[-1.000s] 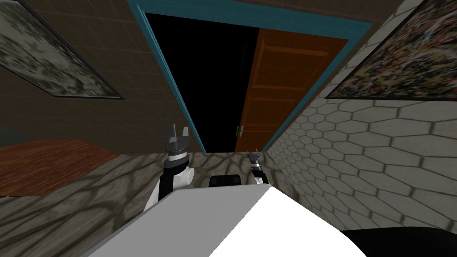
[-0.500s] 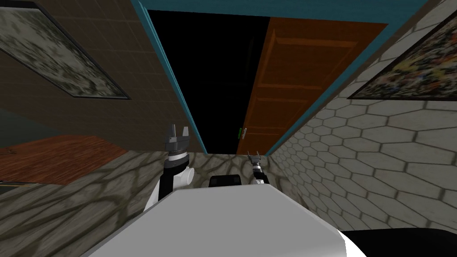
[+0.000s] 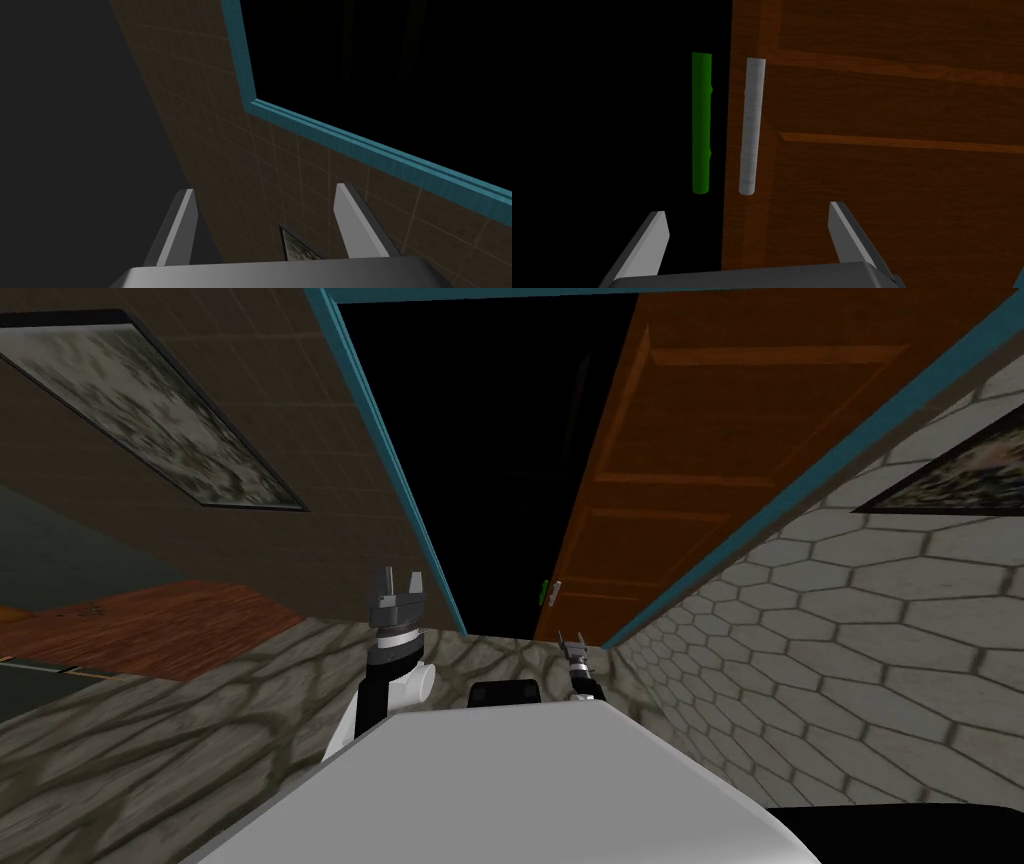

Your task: Pull the door open

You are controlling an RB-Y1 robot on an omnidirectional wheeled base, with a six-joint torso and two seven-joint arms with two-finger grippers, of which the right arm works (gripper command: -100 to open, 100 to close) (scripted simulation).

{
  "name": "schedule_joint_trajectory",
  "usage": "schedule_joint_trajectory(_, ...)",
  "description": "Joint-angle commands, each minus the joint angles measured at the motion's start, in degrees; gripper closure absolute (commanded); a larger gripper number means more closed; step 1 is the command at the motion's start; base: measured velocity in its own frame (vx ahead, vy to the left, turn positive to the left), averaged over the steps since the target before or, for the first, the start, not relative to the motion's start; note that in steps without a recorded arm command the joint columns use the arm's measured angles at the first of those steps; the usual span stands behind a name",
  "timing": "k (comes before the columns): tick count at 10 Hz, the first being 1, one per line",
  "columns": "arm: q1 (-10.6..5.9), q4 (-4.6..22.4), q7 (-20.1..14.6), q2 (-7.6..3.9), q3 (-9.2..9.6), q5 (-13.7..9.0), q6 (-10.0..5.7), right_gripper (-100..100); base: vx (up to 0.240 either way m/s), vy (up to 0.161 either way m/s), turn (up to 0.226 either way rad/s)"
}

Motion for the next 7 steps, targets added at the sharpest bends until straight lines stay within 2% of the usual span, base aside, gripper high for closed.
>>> schedule_joint_trajectory(1,-0.38,2.2,-2.3,-0.78,0.85,-1.7,-0.77,-100,0.130,-0.044,0.149)
schedule_joint_trajectory(5,-1.91,7.7,-7.6,-2.60,2.79,-5.5,-2.77,-100,0.202,-0.064,0.160)
schedule_joint_trajectory(7,-2.72,9.4,-9.4,-3.22,3.39,-6.8,-3.45,-100,0.206,-0.048,0.128)
